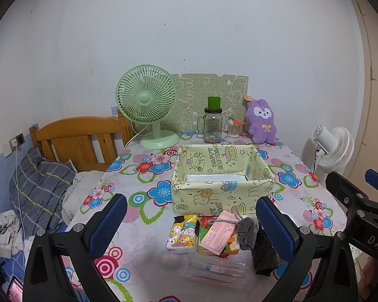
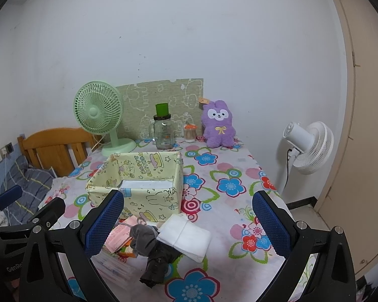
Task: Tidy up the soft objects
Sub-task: 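Grasp the yellow cartoon snack packet with the left gripper while the right gripper grasps the dark grey cloth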
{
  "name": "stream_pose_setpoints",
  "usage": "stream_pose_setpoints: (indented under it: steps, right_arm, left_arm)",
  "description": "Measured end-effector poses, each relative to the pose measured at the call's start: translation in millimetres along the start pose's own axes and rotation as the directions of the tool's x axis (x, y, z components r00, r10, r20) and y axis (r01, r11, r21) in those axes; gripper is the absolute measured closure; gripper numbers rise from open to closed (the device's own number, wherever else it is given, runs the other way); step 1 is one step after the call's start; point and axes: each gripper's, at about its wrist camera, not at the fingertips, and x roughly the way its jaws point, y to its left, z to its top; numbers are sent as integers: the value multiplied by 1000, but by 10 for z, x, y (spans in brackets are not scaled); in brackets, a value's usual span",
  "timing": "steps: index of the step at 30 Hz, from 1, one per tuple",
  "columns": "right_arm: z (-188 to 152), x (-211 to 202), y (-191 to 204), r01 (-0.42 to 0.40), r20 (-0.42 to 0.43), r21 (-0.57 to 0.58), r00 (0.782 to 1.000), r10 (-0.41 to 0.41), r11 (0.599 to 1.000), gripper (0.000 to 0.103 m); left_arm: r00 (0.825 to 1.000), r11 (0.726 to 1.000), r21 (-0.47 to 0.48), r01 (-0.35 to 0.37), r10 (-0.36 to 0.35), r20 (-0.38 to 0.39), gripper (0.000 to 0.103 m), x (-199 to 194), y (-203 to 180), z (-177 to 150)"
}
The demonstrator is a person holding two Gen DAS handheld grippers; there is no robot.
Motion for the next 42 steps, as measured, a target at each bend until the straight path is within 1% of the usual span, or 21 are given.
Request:
stream_pose_setpoints:
  steps: [11, 14, 20, 26, 28, 32, 36, 42]
  right_arm:
    - [30, 33, 3, -1, -2, 0, 1000, 1, 1000, 0]
    - [43, 67, 13, -4, -1, 1, 1000, 4, 1000, 0]
    - [32, 209, 44, -23, -25, -6, 999, 23, 1000, 0]
    - [7, 337, 74, -56, -32, -15, 998, 55, 998, 1]
    - [-11, 402, 103, -55, -47, -27, 997, 53, 998, 4]
    - [-71, 564, 114, -60, -86, -21, 995, 58, 998, 4]
    - [-133, 701, 119, -61, -119, -18, 991, 58, 998, 5]
    - [-236, 887, 182, -72, -169, -22, 983, 67, 997, 5]
  left_arm:
    - [1000, 1000, 4, -1, 1, -5, 1, 10, -39, 21]
    - [1000, 1000, 5, 11, -11, -1, 4, 39, -36, 34]
    - [999, 1000, 14, 20, -19, -27, 8, 196, -75, 33]
    - [997, 999, 8, 51, -50, -65, 10, 379, -87, -7]
    - [995, 998, 13, 56, -54, -81, 11, 451, -101, -33]
    - [993, 999, 3, 48, -48, -112, 16, 589, -97, -89]
    - [989, 999, -4, 44, -44, -140, 17, 715, -85, -155]
    - [978, 999, -10, 44, -45, -205, 22, 922, -60, -246]
